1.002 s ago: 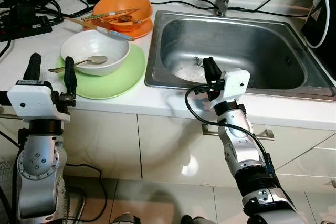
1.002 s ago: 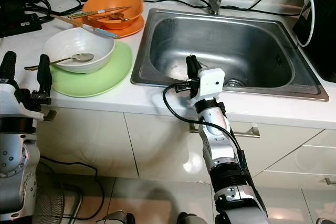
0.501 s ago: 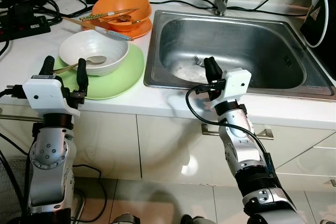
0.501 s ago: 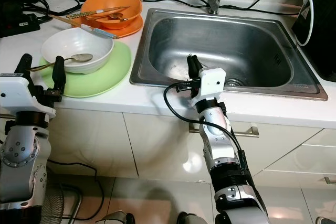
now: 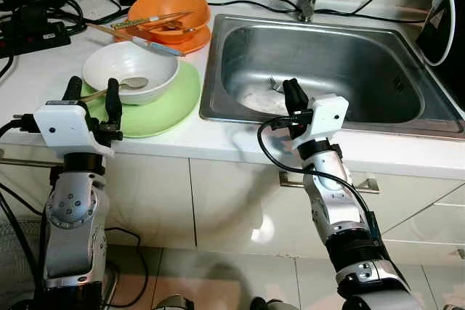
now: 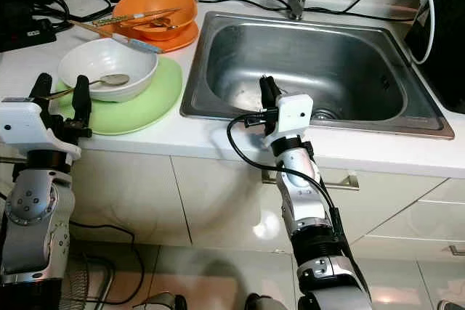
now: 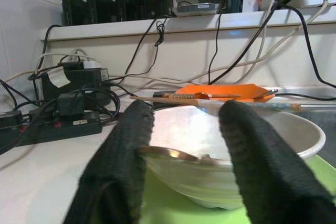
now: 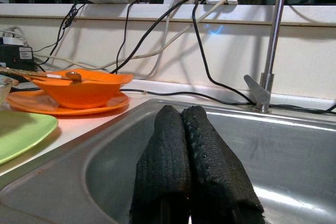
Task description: Kitchen organization
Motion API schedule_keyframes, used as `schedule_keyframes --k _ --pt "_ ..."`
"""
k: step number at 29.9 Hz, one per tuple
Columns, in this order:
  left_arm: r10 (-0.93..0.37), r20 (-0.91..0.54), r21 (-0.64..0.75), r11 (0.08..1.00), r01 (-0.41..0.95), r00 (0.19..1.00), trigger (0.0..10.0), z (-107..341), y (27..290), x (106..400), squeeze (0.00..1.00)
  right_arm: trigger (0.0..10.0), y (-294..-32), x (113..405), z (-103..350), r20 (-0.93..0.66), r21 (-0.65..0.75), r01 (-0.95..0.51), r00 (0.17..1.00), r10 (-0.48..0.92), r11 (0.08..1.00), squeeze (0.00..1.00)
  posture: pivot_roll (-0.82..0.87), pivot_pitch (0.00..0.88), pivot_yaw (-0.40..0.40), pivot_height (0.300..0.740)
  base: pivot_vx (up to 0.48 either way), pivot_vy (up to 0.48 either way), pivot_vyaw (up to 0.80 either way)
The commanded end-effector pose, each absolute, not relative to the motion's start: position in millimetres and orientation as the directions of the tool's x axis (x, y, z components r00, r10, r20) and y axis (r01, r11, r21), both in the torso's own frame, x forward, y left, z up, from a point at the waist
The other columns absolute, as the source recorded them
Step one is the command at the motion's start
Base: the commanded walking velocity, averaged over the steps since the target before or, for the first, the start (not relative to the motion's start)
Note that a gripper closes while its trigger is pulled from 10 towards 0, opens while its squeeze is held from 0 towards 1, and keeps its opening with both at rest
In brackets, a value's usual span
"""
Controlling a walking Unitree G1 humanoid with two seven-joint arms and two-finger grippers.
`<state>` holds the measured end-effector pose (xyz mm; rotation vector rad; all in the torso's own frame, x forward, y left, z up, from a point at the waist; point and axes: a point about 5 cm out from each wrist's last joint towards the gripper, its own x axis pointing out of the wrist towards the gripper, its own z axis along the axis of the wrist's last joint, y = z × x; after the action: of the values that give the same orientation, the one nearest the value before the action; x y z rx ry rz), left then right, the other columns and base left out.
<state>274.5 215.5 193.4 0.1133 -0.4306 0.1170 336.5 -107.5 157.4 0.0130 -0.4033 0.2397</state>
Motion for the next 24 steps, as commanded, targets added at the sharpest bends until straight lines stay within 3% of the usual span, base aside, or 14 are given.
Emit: schedule_keyframes --k 1,24 --pt "0.084 0.419 0.075 0.989 -0.127 0.904 0.0 193.2 213.4 277.3 0.0 10.0 -111.2 336.3 156.1 0.383 -0.031 -0.222 0.898 0.216 0.975 0.0 0.1 0.079 -0.042 0.74 0.0 0.0 0.0" --pt "0.064 0.458 0.063 0.993 -0.104 0.887 0.0 203.7 206.7 281.7 0.0 10.0 -109.3 336.5 156.5 0.386 -0.032 -0.227 0.895 0.222 0.973 0.0 0.1 0.058 -0.039 0.74 0.0 0.0 0.0"
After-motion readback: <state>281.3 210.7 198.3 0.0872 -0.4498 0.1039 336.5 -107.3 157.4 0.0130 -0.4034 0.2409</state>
